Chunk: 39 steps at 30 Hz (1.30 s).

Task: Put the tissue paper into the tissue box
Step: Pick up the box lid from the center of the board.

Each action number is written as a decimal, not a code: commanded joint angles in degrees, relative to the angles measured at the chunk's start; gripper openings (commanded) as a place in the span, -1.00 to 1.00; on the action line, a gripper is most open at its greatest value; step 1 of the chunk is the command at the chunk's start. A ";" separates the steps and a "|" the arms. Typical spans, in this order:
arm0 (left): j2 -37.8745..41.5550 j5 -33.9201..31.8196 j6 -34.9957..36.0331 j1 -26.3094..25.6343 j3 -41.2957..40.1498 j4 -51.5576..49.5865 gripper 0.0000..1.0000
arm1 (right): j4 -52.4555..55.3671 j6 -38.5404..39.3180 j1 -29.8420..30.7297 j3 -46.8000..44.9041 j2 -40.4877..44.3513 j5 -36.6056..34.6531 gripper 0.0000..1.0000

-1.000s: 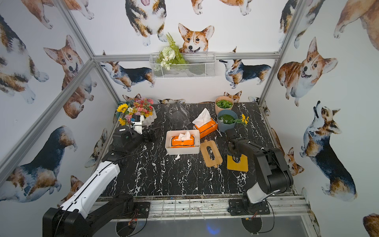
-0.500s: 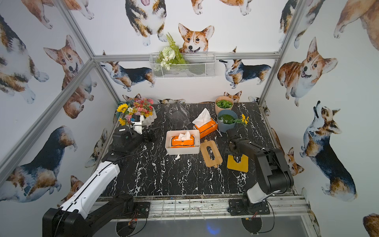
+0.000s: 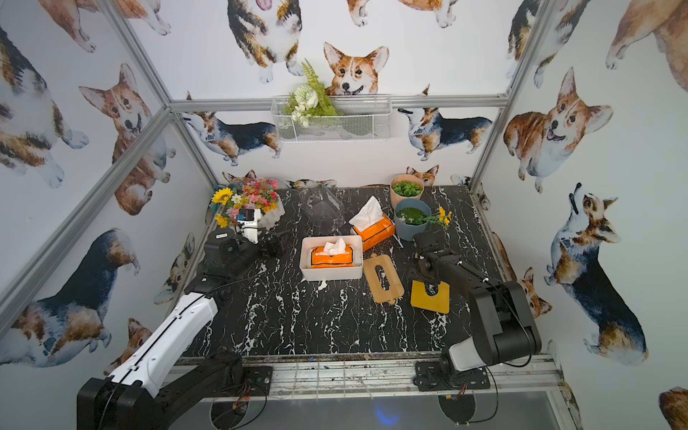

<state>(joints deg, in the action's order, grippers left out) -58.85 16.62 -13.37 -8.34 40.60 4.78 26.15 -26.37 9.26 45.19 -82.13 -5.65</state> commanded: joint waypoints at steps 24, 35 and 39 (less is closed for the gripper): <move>-1.93 13.61 -1.69 -0.06 0.14 6.06 1.00 | 5.89 -3.86 3.57 9.05 22.92 4.51 -0.75; -7.15 29.33 -5.83 -2.04 0.47 12.01 1.00 | -2.67 -0.98 16.94 9.13 22.16 8.49 -0.77; -9.78 33.93 -6.49 -3.63 3.43 11.85 1.00 | -5.51 2.09 23.82 8.95 19.45 7.50 -0.77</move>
<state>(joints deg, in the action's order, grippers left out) -67.51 44.86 -18.79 -11.40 43.03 14.55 25.80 -27.57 30.41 54.28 -61.65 1.93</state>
